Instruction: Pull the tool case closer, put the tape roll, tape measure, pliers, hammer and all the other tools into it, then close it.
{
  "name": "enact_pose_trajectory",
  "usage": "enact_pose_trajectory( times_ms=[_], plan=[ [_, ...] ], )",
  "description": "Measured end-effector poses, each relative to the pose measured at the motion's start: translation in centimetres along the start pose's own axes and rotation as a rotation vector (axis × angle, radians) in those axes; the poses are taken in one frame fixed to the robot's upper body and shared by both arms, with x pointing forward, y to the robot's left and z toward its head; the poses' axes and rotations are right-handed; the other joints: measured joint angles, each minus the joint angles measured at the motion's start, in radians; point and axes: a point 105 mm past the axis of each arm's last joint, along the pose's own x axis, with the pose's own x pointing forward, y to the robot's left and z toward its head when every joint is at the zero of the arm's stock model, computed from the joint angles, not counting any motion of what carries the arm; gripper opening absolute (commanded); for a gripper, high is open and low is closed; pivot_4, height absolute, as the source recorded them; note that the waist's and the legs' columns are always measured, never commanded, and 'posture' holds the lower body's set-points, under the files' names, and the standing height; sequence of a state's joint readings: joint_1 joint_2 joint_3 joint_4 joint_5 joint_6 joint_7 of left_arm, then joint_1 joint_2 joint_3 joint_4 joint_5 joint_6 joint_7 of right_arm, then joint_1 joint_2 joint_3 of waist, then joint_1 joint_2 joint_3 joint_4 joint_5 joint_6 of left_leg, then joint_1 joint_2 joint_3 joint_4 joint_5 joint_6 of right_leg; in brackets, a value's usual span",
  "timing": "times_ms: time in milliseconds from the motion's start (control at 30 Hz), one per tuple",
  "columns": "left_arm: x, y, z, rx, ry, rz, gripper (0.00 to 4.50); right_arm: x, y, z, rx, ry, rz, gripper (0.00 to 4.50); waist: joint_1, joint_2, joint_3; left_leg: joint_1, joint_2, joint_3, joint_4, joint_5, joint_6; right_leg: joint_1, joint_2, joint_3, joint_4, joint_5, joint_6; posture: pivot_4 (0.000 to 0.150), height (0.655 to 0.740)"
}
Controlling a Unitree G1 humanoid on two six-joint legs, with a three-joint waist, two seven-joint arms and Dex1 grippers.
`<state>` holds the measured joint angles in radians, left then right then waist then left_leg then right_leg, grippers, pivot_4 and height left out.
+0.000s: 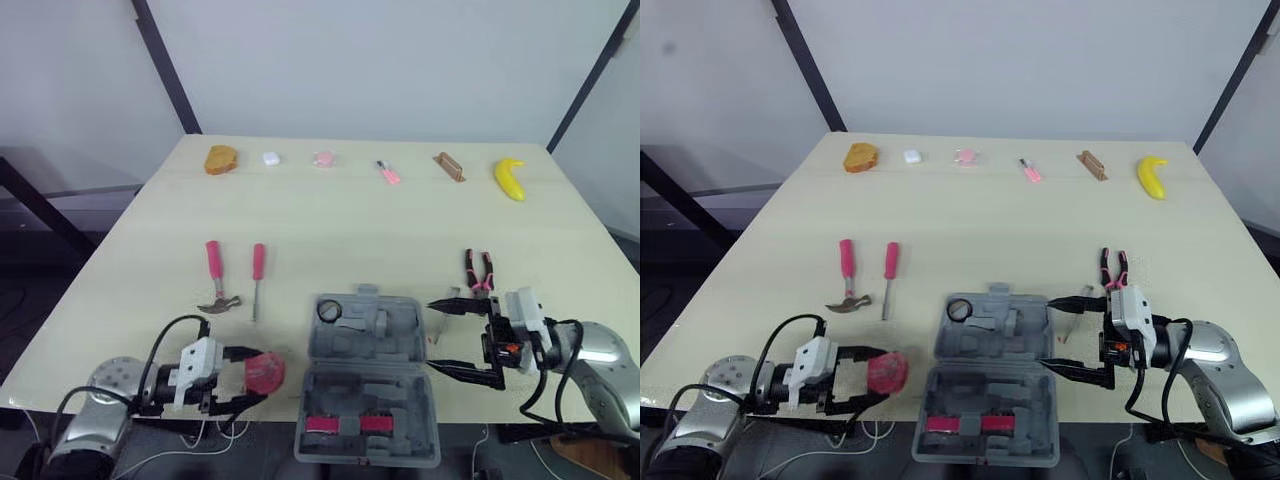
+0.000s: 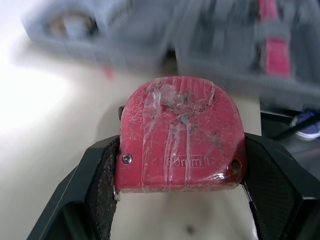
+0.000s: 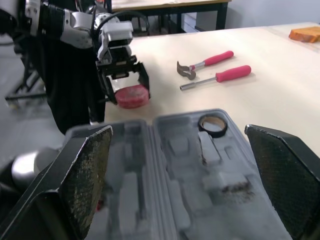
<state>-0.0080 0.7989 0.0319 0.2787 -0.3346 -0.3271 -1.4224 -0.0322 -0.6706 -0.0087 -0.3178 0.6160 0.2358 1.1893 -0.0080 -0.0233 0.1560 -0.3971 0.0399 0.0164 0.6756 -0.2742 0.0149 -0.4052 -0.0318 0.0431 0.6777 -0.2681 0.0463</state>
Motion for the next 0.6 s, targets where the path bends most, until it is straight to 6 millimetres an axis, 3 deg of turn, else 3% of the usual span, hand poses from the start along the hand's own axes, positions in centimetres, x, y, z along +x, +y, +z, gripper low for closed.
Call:
enact_pose_trajectory(
  times_ms=[133, 233, 433, 600],
  plan=[
    [0.2, 1.6, 3.4, 0.114, -0.015, -0.037, 3.09, 0.5, -0.1, 0.5, 0.080, -0.035, -0.013, 4.50, 0.001, 0.000, 0.000, 0.000, -0.001, 0.000, 0.000, 0.000, 0.000, 0.000, 0.000, 0.000, 0.000, 0.000, 0.000, 0.150, 0.7400],
    [1.8, 2.7, 7.6, 0.210, -0.064, -0.089, 3.09, 0.8, -0.6, 1.0, 0.163, -0.052, -0.040, 4.50, -0.002, 0.000, 0.000, 0.000, -0.002, 0.000, 0.000, 0.000, 0.000, 0.000, 0.001, 0.001, 0.000, 0.000, 0.000, 0.150, 0.7400],
    [4.2, 2.2, 9.6, 0.230, -0.096, -0.178, 3.09, 1.2, -0.8, 0.5, 0.303, -0.024, -0.098, 4.50, -0.007, 0.000, 0.000, 0.000, -0.001, 0.000, 0.000, 0.000, 0.000, -0.001, 0.003, 0.001, 0.000, 0.000, 0.000, 0.150, 0.7400],
    [8.4, 2.5, 12.9, 0.311, -0.187, -0.228, 3.09, 2.3, -0.1, 0.6, 0.524, 0.024, -0.126, 4.50, 0.003, 0.000, 0.000, -0.003, -0.002, 0.001, 0.003, 0.000, 0.000, 0.000, 0.002, 0.001, 0.000, 0.000, 0.000, 0.150, 0.7400]
  ],
)
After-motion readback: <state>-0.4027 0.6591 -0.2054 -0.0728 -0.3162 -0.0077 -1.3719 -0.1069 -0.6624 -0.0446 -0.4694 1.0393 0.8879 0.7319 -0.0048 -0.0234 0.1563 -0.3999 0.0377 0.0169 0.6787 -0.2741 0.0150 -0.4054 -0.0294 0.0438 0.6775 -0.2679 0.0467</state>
